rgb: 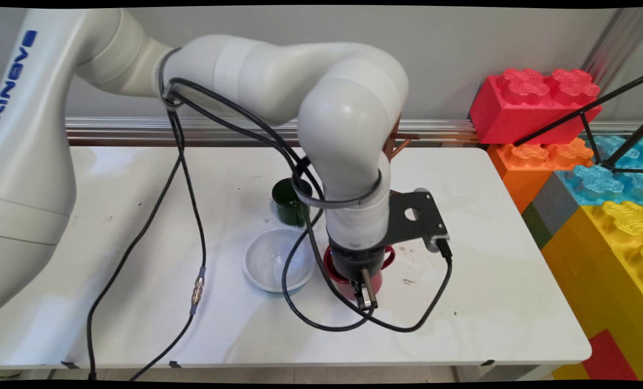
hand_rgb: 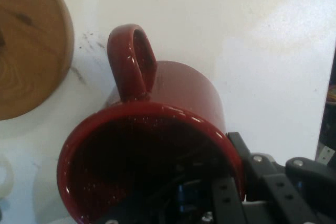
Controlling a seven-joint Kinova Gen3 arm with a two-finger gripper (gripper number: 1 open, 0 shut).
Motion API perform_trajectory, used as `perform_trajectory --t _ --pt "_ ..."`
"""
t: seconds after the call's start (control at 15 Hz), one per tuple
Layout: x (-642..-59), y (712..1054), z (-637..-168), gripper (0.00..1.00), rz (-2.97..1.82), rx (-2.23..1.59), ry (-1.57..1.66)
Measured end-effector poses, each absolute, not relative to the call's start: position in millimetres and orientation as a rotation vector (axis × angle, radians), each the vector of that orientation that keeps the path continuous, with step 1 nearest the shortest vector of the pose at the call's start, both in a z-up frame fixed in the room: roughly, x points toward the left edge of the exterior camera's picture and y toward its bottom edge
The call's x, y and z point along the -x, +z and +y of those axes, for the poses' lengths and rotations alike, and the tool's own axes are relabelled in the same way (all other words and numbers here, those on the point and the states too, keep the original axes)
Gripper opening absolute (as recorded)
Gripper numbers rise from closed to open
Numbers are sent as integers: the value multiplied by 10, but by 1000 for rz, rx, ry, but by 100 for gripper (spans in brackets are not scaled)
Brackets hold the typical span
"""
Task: Place the picked object on the table
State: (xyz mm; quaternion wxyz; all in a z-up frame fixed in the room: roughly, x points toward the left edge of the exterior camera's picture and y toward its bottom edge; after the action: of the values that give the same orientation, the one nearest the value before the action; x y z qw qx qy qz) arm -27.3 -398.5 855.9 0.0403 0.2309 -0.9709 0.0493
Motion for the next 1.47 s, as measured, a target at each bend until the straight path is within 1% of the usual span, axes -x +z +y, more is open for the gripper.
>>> perform_trajectory --t 0.93,1.0,1.47 --pt "521 8244 -4034 0 -3025 -707 93" --pt "533 8233 -4039 100 -3027 -706 91" --pt "592 8188 -4065 100 -3018 -714 94"
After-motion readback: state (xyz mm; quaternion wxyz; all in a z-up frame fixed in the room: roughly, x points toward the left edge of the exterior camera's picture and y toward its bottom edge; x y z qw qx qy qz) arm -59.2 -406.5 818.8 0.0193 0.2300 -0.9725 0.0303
